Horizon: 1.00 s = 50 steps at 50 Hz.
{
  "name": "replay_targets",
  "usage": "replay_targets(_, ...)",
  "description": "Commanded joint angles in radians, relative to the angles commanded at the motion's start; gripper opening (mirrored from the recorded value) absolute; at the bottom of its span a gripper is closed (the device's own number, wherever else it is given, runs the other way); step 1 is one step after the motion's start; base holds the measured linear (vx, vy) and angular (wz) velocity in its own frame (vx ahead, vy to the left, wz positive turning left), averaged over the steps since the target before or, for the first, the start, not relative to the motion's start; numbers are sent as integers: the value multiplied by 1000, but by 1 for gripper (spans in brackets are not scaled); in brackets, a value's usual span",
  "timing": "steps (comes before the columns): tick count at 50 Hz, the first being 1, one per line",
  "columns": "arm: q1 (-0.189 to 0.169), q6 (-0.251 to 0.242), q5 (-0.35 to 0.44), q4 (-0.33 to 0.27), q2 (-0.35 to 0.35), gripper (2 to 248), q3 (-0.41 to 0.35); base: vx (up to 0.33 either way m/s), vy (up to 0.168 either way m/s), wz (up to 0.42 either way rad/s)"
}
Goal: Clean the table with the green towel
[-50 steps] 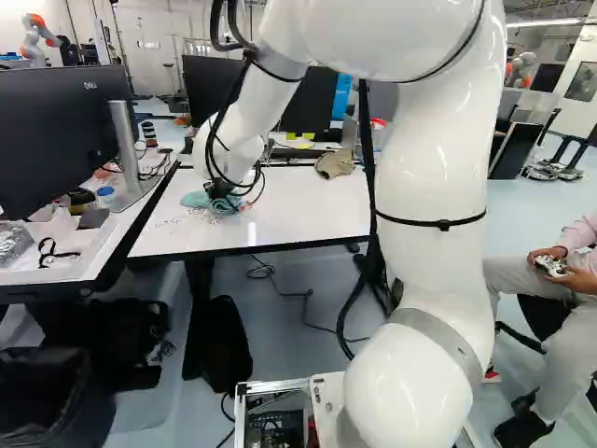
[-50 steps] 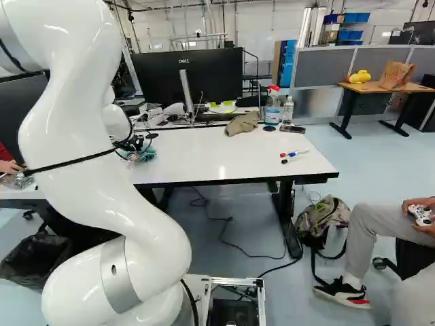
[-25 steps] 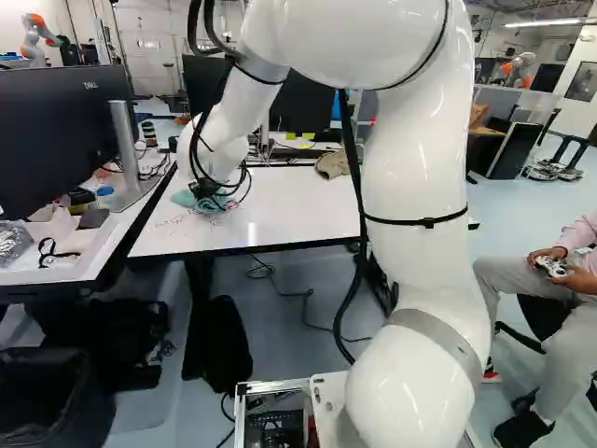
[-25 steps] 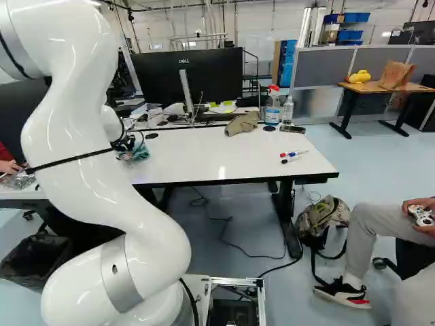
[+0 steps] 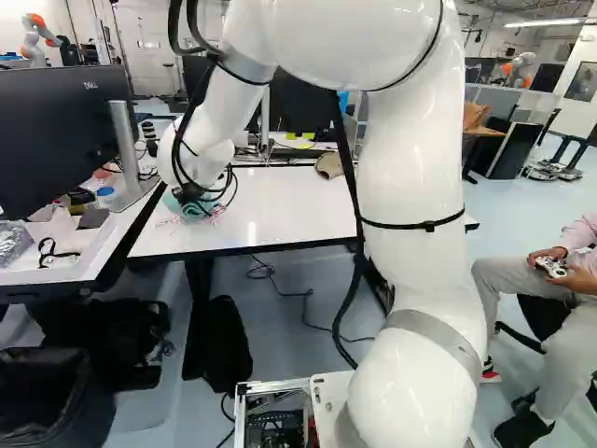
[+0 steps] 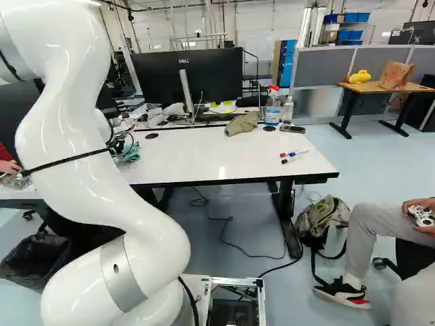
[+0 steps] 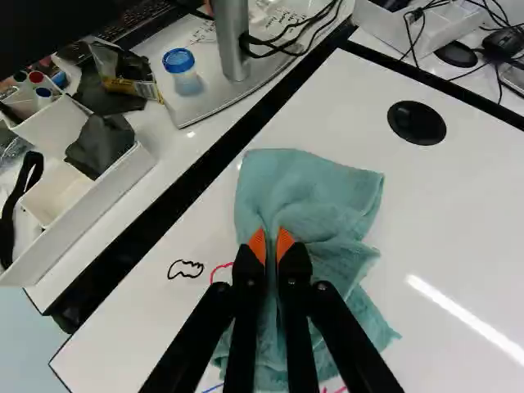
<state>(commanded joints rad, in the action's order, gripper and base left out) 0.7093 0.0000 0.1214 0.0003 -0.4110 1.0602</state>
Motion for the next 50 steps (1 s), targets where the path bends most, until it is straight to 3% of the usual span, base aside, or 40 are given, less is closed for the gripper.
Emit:
replay_targets(29, 90, 0, 0, 0, 17, 35, -21, 0, 0, 0)
replay_targets(50, 129, 0, 0, 0, 82, 35, -103, 0, 0, 0)
